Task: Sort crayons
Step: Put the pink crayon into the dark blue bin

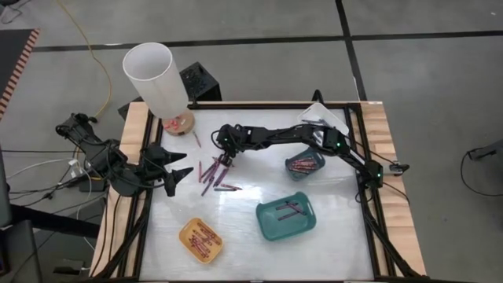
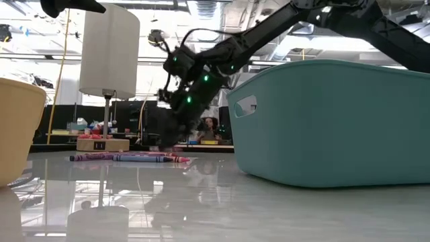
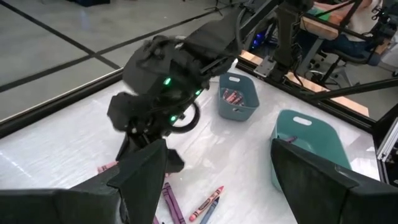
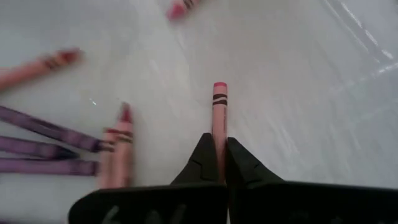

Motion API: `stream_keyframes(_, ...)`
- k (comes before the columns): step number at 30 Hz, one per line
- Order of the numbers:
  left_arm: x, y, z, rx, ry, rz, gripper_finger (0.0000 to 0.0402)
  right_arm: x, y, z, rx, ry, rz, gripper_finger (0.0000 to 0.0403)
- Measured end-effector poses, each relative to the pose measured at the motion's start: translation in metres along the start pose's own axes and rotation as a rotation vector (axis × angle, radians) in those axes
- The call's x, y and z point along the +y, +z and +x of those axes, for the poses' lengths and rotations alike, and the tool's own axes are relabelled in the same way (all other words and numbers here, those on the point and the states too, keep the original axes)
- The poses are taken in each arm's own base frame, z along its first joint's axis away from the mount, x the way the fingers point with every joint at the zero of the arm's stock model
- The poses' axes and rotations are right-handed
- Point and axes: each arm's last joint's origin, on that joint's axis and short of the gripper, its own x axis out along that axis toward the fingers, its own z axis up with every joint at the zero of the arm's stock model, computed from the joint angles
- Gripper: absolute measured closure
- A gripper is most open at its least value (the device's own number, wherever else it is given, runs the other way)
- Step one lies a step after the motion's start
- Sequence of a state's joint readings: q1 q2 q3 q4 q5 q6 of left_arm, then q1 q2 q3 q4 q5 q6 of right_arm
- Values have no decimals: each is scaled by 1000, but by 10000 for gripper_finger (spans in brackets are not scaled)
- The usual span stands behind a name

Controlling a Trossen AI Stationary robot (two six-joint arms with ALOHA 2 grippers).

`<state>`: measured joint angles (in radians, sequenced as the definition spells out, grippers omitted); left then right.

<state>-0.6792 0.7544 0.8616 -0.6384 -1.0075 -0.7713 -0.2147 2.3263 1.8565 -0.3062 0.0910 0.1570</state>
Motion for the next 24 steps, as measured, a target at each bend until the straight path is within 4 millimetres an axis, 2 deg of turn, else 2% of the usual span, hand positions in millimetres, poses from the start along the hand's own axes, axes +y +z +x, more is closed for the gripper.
stream_keyframes(9, 0, 0, 0, -1, 1, -1, 126, 0, 34, -52, -96, 6, -47, 402)
stream_keyframes(14, 0, 0, 0, -1, 1, -1, 126, -3, 52, -90, -155, 5, -68, 402)
stream_keyframes(18, 0, 0, 0, -1, 1, -3, 126, -10, 60, -113, -165, -9, -82, 401)
stream_keyframes(24, 0, 0, 0, -1, 0, -4, 126, -15, 69, -159, -166, -21, -103, 401)
